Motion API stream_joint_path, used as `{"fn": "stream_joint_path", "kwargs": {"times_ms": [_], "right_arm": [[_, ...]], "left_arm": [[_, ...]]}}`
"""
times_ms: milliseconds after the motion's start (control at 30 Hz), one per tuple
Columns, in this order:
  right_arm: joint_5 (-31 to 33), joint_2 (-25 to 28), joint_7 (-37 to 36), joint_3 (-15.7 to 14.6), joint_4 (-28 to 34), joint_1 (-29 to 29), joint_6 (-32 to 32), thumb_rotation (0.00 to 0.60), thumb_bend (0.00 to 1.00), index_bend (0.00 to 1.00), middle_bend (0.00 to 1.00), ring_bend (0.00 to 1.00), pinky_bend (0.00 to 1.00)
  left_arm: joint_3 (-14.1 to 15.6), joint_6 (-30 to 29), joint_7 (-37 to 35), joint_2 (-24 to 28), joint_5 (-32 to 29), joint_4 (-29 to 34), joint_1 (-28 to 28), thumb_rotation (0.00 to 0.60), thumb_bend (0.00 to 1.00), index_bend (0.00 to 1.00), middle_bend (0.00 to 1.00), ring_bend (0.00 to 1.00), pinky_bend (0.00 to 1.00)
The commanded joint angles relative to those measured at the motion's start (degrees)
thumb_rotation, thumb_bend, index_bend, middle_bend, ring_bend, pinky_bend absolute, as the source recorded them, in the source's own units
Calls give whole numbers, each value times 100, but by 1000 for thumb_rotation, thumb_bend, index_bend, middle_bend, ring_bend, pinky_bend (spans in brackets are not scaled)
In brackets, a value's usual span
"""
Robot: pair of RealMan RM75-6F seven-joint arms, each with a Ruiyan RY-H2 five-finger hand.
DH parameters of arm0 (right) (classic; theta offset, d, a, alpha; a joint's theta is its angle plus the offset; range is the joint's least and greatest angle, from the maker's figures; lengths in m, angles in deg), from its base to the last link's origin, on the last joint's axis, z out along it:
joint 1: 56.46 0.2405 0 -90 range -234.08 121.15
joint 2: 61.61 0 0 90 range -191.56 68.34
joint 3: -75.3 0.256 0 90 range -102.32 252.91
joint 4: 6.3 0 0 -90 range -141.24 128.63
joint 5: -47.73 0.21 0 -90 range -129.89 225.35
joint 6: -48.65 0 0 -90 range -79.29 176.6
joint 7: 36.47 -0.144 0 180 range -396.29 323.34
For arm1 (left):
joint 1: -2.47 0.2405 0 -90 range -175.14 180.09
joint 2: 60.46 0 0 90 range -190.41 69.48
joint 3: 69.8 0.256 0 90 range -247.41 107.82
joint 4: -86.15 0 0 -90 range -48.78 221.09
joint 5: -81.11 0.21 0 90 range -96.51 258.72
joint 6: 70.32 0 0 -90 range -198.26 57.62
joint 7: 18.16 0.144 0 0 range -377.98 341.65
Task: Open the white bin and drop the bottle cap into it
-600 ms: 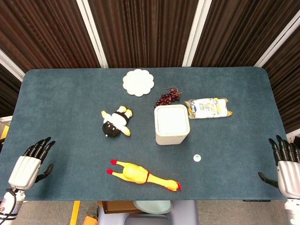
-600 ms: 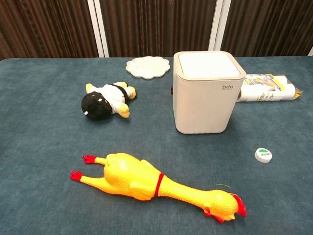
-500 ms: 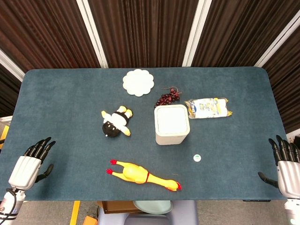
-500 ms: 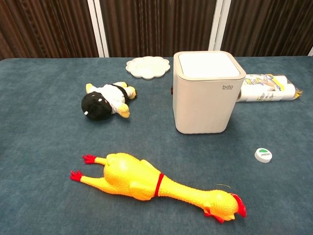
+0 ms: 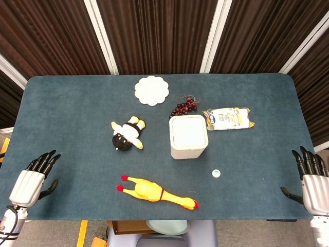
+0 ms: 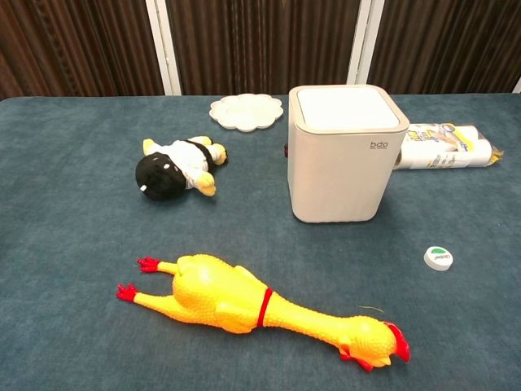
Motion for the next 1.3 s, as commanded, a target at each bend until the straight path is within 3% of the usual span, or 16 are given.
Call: {"fn": "stream_joint_path", "kwargs": {"times_ms": [33,67,133,167,233,367,433,667,867,1300], "right_arm": [[-361,-144,-251,26,-309,58,153,600,0,0,249,278,435],[-456,-210,-371,13,-422,73,177,600,1,0,357,447,649],[-556,-292,-633,-11,-536,136,108,600,49,0,518,652,875],[-568,-283,-690,-21,-525,195,-2,600,88,0,559,687,897],[-583,-141,-756,-40,-357,408,-399,600,272,0,659,764,964],[-588,203,-634,20,97,916,-1201,600,551,0,756,825,1000],[-556,337,-530,53,280,1110,-1502,600,597,0,767,830,1000],[-187,786,-479,258,893,1747,-2434,600,640,15,780,837,1000],[340,872,-296,456,1138,2180,-2980,600,655,43,785,841,1000],[1694,382,525,649,988,3191,-3974,600,659,110,788,844,1000]], "left_arm": [[16,29,-38,39,-21,54,0,600,388,107,64,104,239],[24,26,-38,55,-18,69,4,600,388,107,65,104,239],[40,52,-104,109,-45,130,10,600,388,108,66,107,239],[43,65,-155,135,-58,158,9,600,388,109,67,108,239],[39,91,-253,187,-100,190,8,600,387,109,68,109,239],[37,120,-284,243,-187,218,34,600,386,110,72,115,239],[39,144,-291,270,-224,255,42,600,386,110,73,118,239],[30,169,-167,334,-324,344,81,600,388,110,74,118,240],[18,182,-56,357,-388,410,107,600,388,110,74,118,240],[12,211,-50,401,-411,470,118,600,390,110,75,120,240]]}}
